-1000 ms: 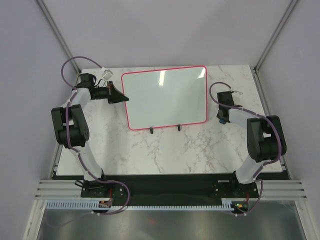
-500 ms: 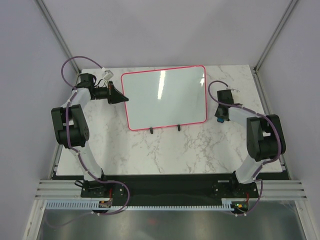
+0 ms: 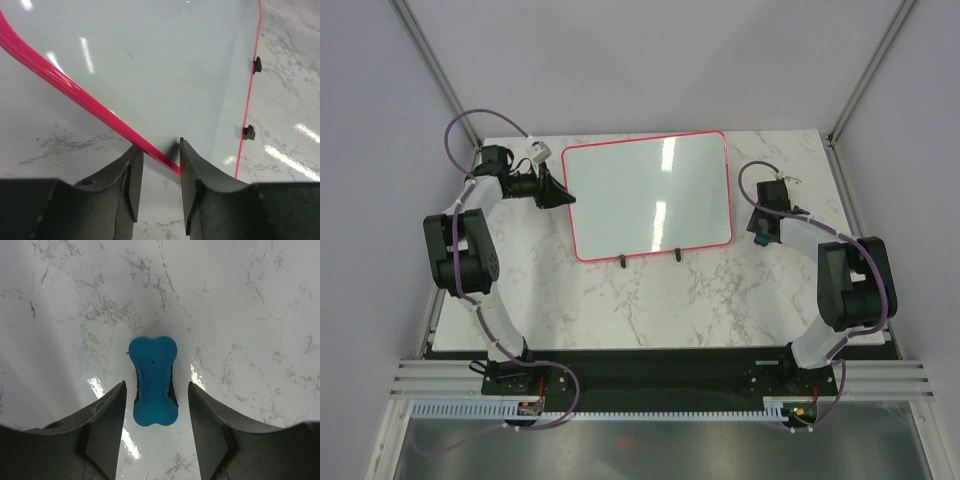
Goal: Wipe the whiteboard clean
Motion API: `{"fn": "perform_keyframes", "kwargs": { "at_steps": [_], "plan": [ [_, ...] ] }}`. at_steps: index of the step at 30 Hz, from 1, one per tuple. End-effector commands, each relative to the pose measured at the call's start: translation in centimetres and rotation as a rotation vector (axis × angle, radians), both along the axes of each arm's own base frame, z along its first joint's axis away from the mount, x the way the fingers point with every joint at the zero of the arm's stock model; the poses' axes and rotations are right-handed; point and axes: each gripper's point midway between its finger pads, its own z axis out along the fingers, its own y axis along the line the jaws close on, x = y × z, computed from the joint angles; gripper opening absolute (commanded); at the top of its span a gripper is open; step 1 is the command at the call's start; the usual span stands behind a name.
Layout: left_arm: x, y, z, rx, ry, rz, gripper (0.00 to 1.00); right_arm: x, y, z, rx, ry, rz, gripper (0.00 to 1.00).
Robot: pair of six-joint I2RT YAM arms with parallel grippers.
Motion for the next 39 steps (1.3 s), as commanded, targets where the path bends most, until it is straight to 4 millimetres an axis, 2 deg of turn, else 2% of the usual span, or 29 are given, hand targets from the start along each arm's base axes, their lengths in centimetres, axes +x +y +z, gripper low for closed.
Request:
{"fn": "perform_keyframes", "kwargs": {
  "at_steps": [1,2,4,5,9,12,16,20,22,24,25,27,28,29,30,31,32,33,36,37,38,39],
  "plan": [
    [3.0,1.8,1.0,0.150,-0.229,0.019,0.43,1.0,-0.2,3.0,-0.007,-0.102,-0.006,0.60],
    [3.0,1.8,1.0,0.155,-0.232,0.020,0.51,1.1,-0.3,3.3,-0.007,-0.112,-0.010,0.61],
    [3.0,1.9,1.1,0.161,-0.236,0.024,0.57,1.0,-0.3,3.4,-0.007,-0.114,-0.011,0.61],
    [3.1,2.0,1.2,0.163,-0.237,0.026,0.65,0.9,-0.3,3.4,-0.007,-0.114,-0.009,0.61],
    [3.0,1.8,1.6,0.152,-0.244,0.019,0.66,0.9,-0.3,3.3,-0.008,-0.117,-0.010,0.61],
    [2.8,1.6,1.8,0.146,-0.242,0.018,0.76,0.9,-0.6,3.6,-0.015,-0.126,-0.015,0.61],
    [2.3,1.6,2.9,0.145,-0.260,0.021,0.99,1.1,-0.7,5.3,-0.023,-0.168,-0.008,0.61],
    [0.9,1.5,4.3,0.149,-0.236,0.046,0.99,1.1,-0.4,7.1,-0.021,-0.228,0.019,0.61],
    [0.2,1.6,5.5,0.160,-0.238,0.063,0.99,1.3,-0.3,9.1,-0.020,-0.294,0.042,0.61],
    [-0.9,1.7,5.5,0.178,-0.185,0.092,0.99,1.1,-0.3,9.8,-0.027,-0.313,0.050,0.61],
    [-1.5,1.8,6.5,0.192,-0.191,0.112,0.99,1.1,-0.4,10.8,-0.036,-0.332,0.063,0.61],
    [-2.5,2.6,6.1,0.231,-0.116,0.189,0.99,0.9,-0.6,11.5,-0.047,-0.344,0.065,0.61],
    [-3.2,2.9,7.2,0.251,-0.123,0.227,0.99,0.6,-0.7,12.3,-0.052,-0.363,0.066,0.61],
    [-3.8,3.9,6.1,0.306,-0.083,0.293,0.99,0.4,-0.8,12.6,-0.058,-0.369,0.061,0.61],
    [-4.3,4.5,6.0,0.322,-0.049,0.348,0.99,0.2,-0.8,12.8,-0.058,-0.376,0.063,0.61],
    [-4.9,5.1,6.8,0.349,-0.062,0.401,0.99,0.0,-0.8,13.4,-0.056,-0.392,0.066,0.61],
    [-5.4,6.6,5.3,0.412,-0.020,0.485,0.99,-0.1,-0.7,13.5,-0.051,-0.398,0.074,0.61],
    [-5.7,7.5,4.8,0.420,0.020,0.554,0.99,-0.2,-0.5,13.8,-0.045,-0.405,0.081,0.61],
    [-7.8,7.9,3.2,0.424,0.058,0.570,0.99,-0.6,0.3,14.3,-0.004,-0.437,0.103,0.61],
    [-8.1,9.0,2.5,0.461,0.074,0.612,0.99,-0.9,0.4,13.8,0.006,-0.432,0.109,0.61],
    [-8.5,12.2,1.5,0.532,0.147,0.820,0.99,-0.9,0.6,13.9,0.019,-0.442,0.112,0.61],
    [-9.1,13.1,1.1,0.526,0.177,0.861,0.99,-1.0,0.8,13.7,0.027,-0.446,0.117,0.61]
  ]
}}
